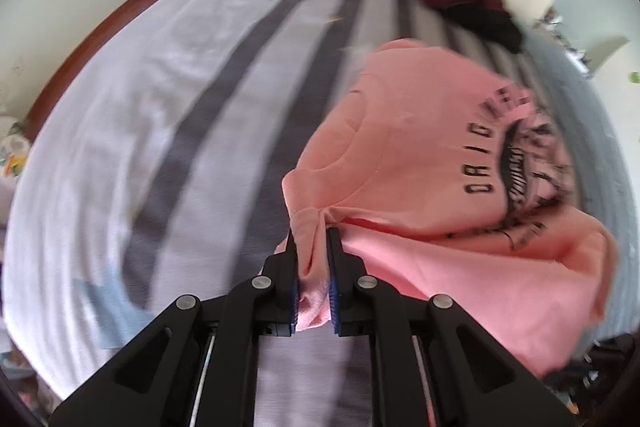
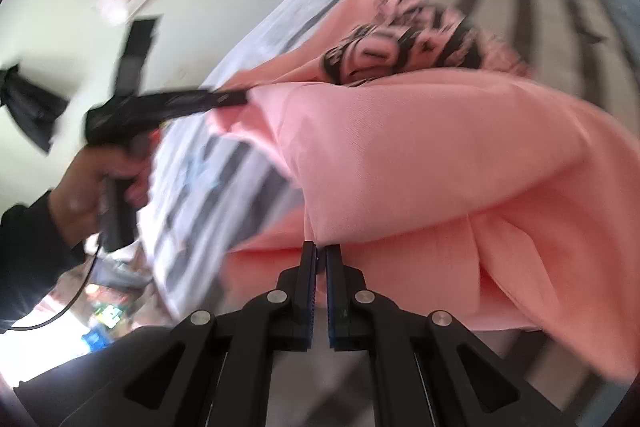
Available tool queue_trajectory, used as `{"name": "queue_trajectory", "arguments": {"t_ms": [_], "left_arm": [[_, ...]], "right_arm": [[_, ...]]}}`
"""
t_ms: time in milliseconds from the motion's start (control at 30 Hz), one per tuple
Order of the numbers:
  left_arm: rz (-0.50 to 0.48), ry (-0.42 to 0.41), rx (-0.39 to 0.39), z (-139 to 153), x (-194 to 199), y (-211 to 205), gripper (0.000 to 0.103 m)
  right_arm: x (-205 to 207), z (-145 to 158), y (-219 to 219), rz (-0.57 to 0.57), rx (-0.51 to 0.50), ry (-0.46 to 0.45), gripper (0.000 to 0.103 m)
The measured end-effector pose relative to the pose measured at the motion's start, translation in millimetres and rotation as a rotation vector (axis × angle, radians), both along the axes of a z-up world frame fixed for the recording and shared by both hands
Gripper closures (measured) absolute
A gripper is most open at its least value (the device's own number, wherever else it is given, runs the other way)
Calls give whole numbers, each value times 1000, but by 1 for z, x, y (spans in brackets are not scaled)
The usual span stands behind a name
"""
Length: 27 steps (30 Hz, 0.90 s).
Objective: Fold clothes
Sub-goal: 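Lift the pink T-shirt high with both grippers and shake it open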
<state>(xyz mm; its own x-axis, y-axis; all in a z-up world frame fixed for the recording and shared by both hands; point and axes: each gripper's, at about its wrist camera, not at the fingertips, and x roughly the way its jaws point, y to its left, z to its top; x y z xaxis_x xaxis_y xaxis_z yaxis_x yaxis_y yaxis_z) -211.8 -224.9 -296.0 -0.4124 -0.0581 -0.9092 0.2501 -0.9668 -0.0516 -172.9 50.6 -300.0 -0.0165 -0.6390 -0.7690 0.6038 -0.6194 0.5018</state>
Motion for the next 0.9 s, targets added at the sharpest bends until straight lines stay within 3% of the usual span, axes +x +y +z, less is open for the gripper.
{"name": "queue_trajectory", "arguments": {"t_ms": [100, 233, 333, 500, 567, 667, 767, 900], "left_arm": [[39, -41, 0, -16, 0, -17, 93], [53, -34, 29, -24, 1, -19, 91], [99, -37, 39, -27, 5, -16, 74], [151, 15, 152, -25, 26, -9, 35], [166, 22, 194, -26, 31, -7, 28], [176, 17, 245, -30, 37, 1, 24], [176, -10, 267, -42, 34, 5, 23], [206, -47, 330, -58, 36, 4, 23]], "right_arm": [[1, 14, -14, 53, -23, -9, 93], [-26, 50, 8, 41, -103, 42, 49], [-74, 73, 36, -73, -101, 119, 41], [-172, 36, 23, -154, 62, 155, 39], [-206, 15, 1, -126, 88, 143, 39], [-236, -8, -39, -55, 106, 157, 39], [-260, -37, -83, 7, 53, 67, 39], [-262, -53, -125, 101, 29, 55, 39]]}}
